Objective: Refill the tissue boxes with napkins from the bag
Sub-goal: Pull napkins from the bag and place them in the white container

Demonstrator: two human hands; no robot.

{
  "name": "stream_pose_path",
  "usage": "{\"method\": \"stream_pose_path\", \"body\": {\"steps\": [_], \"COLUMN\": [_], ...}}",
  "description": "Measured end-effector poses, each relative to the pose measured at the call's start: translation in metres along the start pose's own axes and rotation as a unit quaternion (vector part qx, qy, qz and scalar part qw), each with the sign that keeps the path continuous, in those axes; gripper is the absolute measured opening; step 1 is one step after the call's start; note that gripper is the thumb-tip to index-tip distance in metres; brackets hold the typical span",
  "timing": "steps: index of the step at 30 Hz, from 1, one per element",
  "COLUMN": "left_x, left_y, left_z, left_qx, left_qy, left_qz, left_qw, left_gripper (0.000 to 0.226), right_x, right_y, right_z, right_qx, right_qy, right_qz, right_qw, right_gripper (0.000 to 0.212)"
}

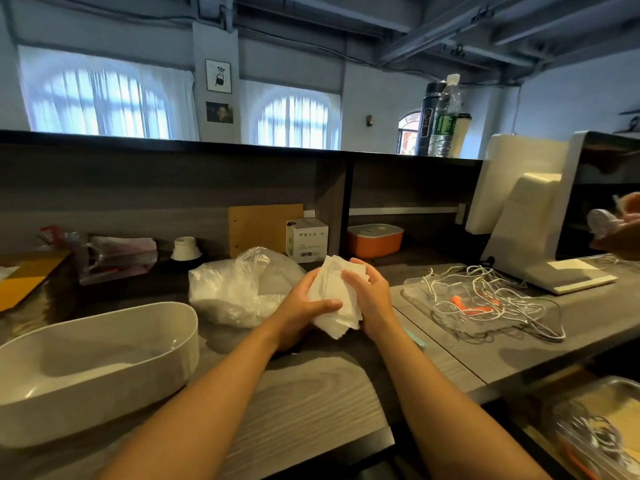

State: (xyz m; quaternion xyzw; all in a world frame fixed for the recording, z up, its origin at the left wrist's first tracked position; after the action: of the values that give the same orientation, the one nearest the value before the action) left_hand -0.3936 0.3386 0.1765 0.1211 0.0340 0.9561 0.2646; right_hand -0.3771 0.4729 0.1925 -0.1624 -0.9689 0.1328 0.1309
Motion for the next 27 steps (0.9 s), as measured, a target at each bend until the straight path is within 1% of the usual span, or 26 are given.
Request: {"method": "stream_pose_path", "body": {"steps": [1,3,4,5,7,9,13,15,18,20,22,24,27], "left_x": [0.000,-0.002,-0.003,-0.005,-0.011,-0.015,-0.017,-0.018,-0.018,-0.017,-0.018,-0.014,-0.015], "left_y": [0.004,0.014,0.017,0.019,0.021,0.021,0.017,0.016,0.015,0.013,0.009,0.006,0.007], "left_z": [-0.001,-0.003,-0.002,-0.002,0.003,0.006,0.008,0.010,0.012,0.010,0.008,0.007,0.010], "left_qx": [0.001,-0.016,-0.022,-0.024,-0.017,0.008,0.079,0.108,0.152,0.154,0.145,0.156,0.155], "left_qy": [0.002,0.009,0.008,0.005,0.001,-0.001,0.001,0.020,0.042,0.062,0.082,0.078,0.058], "left_qz": [0.027,0.080,0.096,0.107,0.134,0.151,0.172,0.192,0.256,0.324,0.370,0.378,0.389], "left_qw": [1.000,0.997,0.995,0.994,0.991,0.988,0.982,0.975,0.954,0.931,0.914,0.909,0.906], "left_gripper": [0.083,0.085,0.082,0.077,0.060,0.046,0.039,0.031,0.019,0.021,0.029,0.035,0.027], "right_x": [-0.003,-0.008,-0.012,-0.012,-0.019,-0.023,-0.030,-0.032,-0.030,-0.028,-0.027,-0.026,-0.021], "right_y": [0.004,0.013,0.016,0.021,0.021,0.020,0.012,0.008,0.006,0.009,0.012,0.015,0.020], "right_z": [-0.001,0.000,-0.004,-0.003,-0.001,0.000,0.001,0.000,-0.005,-0.005,-0.003,-0.002,-0.002], "right_qx": [0.024,0.050,0.033,0.024,-0.004,-0.013,-0.032,-0.051,-0.107,-0.134,-0.153,-0.167,-0.149], "right_qy": [0.015,0.018,0.018,0.022,0.008,-0.007,-0.029,-0.033,0.011,0.028,0.048,0.057,0.063], "right_qz": [0.014,0.027,0.023,0.009,-0.015,-0.032,-0.050,-0.033,0.006,0.034,0.063,0.084,0.104], "right_qw": [0.999,0.998,0.999,0.999,1.000,0.999,0.998,0.998,0.994,0.990,0.985,0.981,0.981], "right_gripper": [0.036,0.040,0.039,0.037,0.034,0.034,0.046,0.051,0.053,0.049,0.042,0.034,0.023]}}
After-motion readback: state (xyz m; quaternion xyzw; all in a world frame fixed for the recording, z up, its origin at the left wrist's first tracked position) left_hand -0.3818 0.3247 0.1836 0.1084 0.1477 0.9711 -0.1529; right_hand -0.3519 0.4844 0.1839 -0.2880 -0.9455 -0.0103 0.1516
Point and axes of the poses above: each hand's wrist, its own x-axis towards the middle knuckle, its own y-axis out of the back of the hand, z = x × y, the point moved 8 cm from there along x, towards the middle knuckle, and after that the axes turned 10 degrees about x, right-handed, at the moved point
